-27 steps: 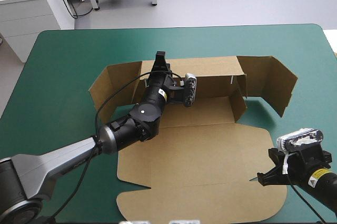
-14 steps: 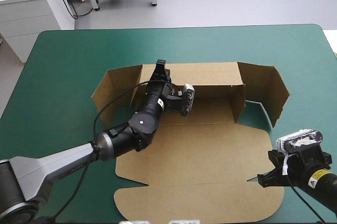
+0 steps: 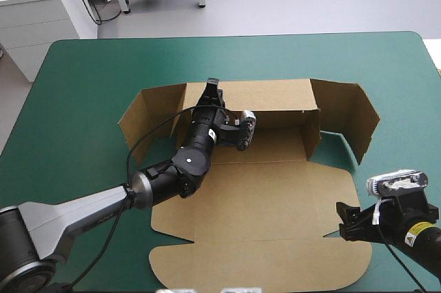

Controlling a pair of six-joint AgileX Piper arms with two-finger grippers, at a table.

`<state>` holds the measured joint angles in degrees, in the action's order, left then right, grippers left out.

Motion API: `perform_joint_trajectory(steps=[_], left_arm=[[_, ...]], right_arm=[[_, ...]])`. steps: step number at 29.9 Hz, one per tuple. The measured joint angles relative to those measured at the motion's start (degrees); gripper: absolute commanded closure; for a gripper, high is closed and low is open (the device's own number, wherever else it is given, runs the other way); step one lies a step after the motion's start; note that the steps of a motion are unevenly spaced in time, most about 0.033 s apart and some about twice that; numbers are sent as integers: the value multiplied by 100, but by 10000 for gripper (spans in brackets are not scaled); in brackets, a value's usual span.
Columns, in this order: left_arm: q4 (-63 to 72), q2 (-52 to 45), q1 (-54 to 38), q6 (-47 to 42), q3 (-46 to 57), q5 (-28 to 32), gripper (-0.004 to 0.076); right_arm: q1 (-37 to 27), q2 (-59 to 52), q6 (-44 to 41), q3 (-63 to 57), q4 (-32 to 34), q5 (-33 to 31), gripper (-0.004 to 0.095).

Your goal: Fold the box

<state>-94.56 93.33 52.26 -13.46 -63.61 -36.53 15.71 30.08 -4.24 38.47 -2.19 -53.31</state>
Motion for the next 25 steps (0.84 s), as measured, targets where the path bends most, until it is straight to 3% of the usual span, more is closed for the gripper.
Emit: perform_joint_trajectory(steps=[8, 18, 21, 25], left_arm=[[-4, 5, 0, 0, 0, -7, 732], [-7, 5, 0, 0, 0, -8, 732], [-7, 5, 0, 0, 0, -8, 732], [-7, 5, 0, 0, 0, -8, 732]], right_arm=[[0, 786, -1047, 723, 972, 115, 102], [-146, 2947, -953, 2352, 1051, 367, 102], [-542, 3525, -511, 3090, 741, 329, 102], [-1331, 4424, 649, 4044, -623, 73, 102]])
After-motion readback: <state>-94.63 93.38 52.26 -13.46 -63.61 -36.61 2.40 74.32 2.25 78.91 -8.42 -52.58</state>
